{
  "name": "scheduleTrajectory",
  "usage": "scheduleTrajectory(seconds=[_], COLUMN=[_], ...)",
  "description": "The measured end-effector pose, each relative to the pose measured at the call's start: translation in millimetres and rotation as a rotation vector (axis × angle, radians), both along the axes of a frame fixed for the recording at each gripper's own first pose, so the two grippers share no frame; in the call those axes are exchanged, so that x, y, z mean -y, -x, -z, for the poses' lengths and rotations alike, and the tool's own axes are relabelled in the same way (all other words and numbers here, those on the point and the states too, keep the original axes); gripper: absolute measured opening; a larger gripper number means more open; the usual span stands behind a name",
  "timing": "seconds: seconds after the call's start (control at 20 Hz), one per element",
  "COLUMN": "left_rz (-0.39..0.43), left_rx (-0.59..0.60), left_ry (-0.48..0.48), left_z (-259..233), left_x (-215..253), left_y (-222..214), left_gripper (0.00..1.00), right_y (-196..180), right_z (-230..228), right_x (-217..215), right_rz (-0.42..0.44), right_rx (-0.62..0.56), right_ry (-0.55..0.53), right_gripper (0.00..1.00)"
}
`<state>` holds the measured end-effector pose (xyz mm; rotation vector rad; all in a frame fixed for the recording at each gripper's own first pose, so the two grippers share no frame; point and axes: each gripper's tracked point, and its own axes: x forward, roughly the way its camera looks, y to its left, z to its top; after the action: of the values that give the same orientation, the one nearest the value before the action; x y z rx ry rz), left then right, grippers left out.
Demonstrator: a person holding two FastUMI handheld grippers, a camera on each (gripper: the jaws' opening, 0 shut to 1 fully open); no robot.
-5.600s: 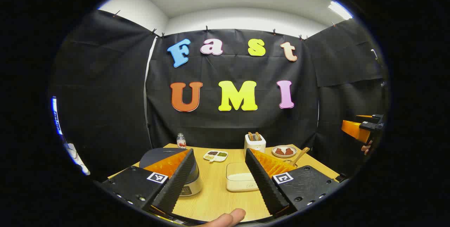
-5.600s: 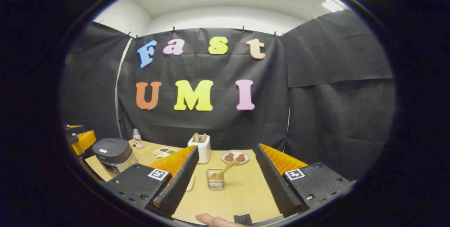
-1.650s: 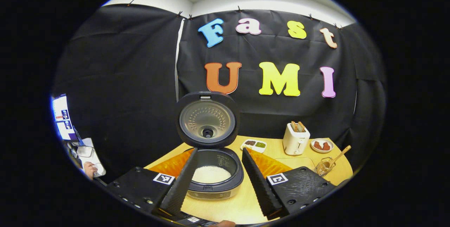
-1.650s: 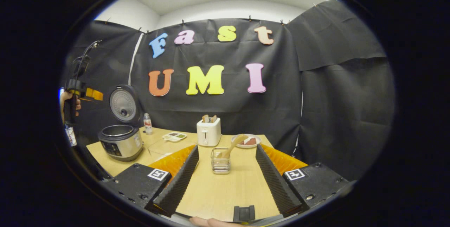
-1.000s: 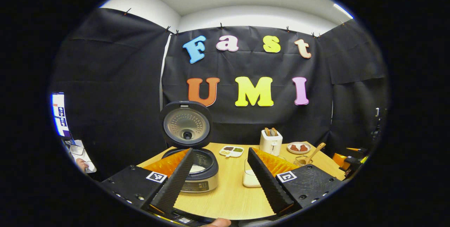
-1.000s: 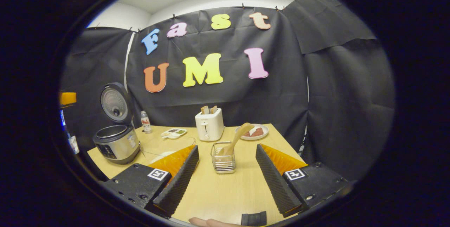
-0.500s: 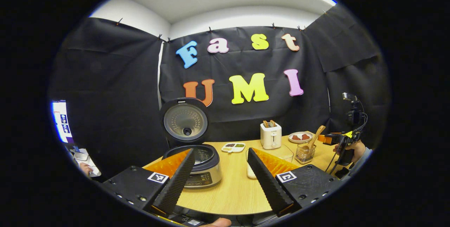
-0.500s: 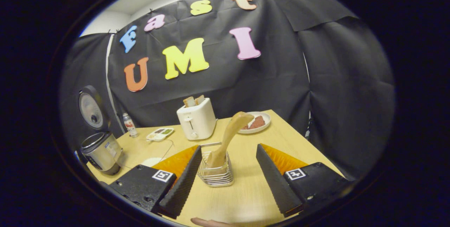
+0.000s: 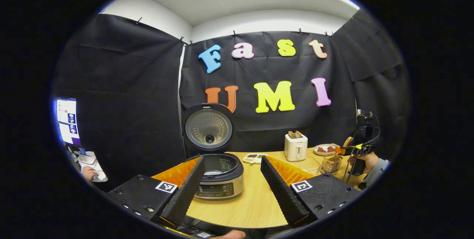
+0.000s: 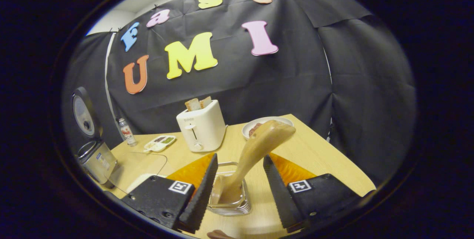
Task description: Close the left gripper, press the button to open the rice cooker; take a wooden spoon from the chopstick holder with the right hand, scoop a spoonful of rice and pour it into the rice cooker, then put the wooden spoon back into the chopstick holder.
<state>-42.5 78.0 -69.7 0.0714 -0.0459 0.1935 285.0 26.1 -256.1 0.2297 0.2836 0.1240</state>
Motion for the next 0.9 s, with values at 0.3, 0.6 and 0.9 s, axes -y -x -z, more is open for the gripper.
scheduleTrajectory(seconds=[0.3,0.6,0.9], left_rz=[-0.010,-0.005,0.001], left_rx=[-0.023,-0.033,-0.040], left_ry=[0.009,0.059,0.076], left_z=[10.3,14.4,22.9], left_x=[-12.4,-24.6,-32.5], left_y=[-8.5,-12.8,-18.8], left_gripper=[0.96,0.96,0.96], right_y=[-11.3,-6.8,11.5], right_z=[-2.3,-19.5,-74.0], right_x=[-3.7,-15.3,-14.7], right_rz=[-0.004,-0.020,-0.017], right_rx=[-0.009,0.026,0.108], right_ry=[-0.036,-0.015,-0.031], right_gripper=[0.31,0.13,0.12])
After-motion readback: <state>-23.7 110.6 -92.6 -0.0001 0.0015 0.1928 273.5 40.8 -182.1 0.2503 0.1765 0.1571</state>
